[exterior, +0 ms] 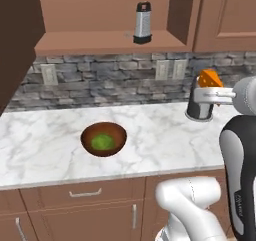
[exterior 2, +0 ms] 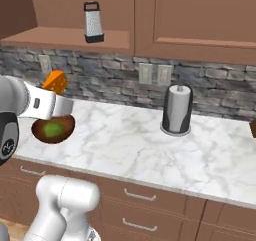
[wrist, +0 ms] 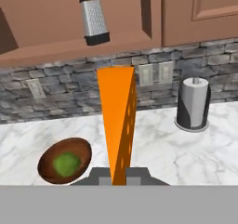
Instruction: Pick the cheese from the fridge and the cheese grater from the cabinet and place them next to the salad bowl.
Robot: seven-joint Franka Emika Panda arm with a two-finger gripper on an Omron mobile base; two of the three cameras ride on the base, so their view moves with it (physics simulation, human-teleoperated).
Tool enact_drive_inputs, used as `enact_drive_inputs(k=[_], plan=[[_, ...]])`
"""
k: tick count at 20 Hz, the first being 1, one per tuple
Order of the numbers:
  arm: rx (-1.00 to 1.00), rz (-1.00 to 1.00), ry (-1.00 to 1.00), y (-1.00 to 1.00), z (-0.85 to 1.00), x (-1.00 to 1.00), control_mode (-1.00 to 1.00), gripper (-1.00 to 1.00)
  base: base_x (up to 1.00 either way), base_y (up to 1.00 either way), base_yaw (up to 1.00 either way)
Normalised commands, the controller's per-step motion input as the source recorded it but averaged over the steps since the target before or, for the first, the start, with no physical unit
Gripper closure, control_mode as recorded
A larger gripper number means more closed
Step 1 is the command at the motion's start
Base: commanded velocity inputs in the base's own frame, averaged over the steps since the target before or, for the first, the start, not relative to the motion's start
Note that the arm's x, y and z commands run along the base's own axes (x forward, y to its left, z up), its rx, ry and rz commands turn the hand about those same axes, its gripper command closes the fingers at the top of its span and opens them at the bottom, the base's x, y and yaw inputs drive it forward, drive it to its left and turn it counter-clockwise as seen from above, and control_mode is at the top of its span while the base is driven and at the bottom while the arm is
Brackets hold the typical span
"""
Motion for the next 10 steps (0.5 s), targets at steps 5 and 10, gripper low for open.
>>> enact_drive_inputs(k=[5, 10], plan=[[0.0, 0.0, 0.0, 0.0, 0.0, 0.0, 1.0, 1.0, 0.77, 0.0, -0.21], [0.0, 0.0, 0.0, 0.0, 0.0, 0.0, 1.0, 1.0, 0.04, 0.06, -0.07]])
